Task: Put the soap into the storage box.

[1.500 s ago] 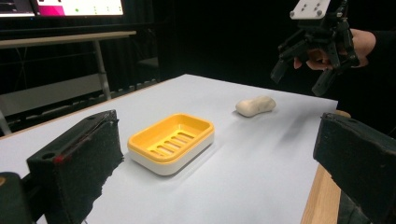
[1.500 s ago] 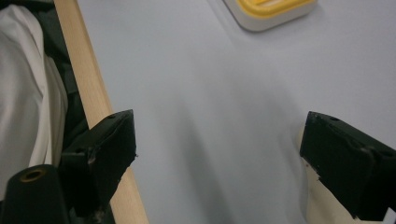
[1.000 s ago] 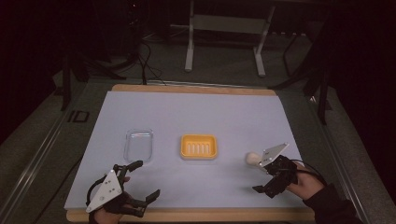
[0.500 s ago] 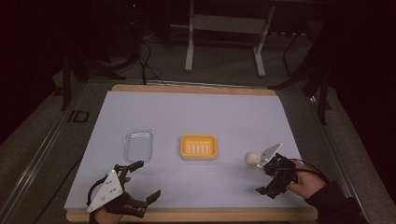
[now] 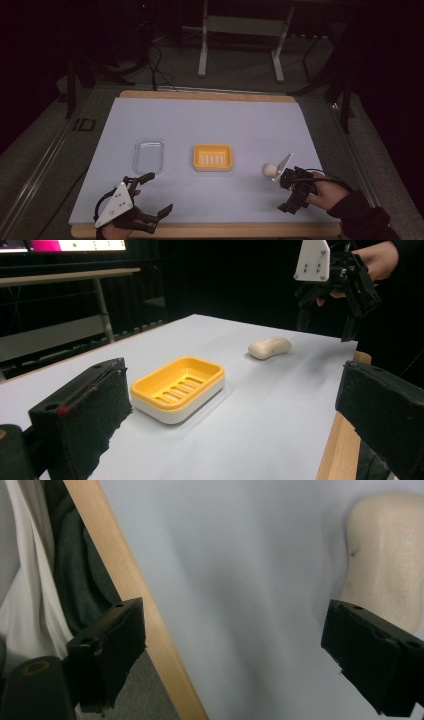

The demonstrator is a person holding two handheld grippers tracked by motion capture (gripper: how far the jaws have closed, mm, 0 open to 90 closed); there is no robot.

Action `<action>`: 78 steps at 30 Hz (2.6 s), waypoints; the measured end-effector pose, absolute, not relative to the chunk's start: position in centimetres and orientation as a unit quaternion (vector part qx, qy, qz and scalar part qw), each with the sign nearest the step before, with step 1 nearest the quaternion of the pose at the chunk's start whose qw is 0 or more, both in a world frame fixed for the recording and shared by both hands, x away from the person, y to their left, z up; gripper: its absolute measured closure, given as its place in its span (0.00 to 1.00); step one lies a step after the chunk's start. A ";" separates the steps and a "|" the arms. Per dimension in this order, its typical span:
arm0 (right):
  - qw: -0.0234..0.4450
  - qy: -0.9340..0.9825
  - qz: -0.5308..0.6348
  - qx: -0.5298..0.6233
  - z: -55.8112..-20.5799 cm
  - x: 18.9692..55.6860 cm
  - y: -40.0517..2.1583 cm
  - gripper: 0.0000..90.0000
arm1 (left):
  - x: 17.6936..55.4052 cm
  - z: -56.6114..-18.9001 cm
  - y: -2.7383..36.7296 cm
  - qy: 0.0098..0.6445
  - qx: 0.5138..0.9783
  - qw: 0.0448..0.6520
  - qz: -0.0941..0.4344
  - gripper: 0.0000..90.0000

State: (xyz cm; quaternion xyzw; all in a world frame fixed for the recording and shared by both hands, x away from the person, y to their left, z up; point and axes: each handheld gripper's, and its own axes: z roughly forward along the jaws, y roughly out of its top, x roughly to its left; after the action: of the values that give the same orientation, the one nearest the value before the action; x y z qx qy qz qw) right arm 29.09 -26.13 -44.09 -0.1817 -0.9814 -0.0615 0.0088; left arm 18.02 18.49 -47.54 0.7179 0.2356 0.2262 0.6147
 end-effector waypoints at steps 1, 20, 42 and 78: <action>0.009 -0.982 -0.058 -0.182 -44.1 29.1 -26.1 0.12 | 18.0 -47.6 18.5 0.236 0.719 0.614 0.226 0.01; 0.047 -0.984 0.003 -0.174 -44.1 31.0 -25.5 0.12 | 18.2 -47.7 18.3 0.233 0.726 0.609 0.220 0.01; 0.026 -0.978 -0.041 -0.202 -44.7 34.5 -26.6 0.14 | 18.2 -47.7 18.3 0.234 0.727 0.607 0.221 0.01; -0.009 -0.978 -0.075 -0.193 -45.8 37.7 -27.4 0.26 | 18.2 -47.7 18.1 0.229 0.730 0.606 0.219 0.01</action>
State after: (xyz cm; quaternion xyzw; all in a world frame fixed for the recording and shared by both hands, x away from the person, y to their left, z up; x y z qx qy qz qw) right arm 37.73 -27.35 -45.82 -0.1931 -0.9783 -0.0746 -0.0094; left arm 18.23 18.15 -47.74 0.7298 0.2292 0.2189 0.6058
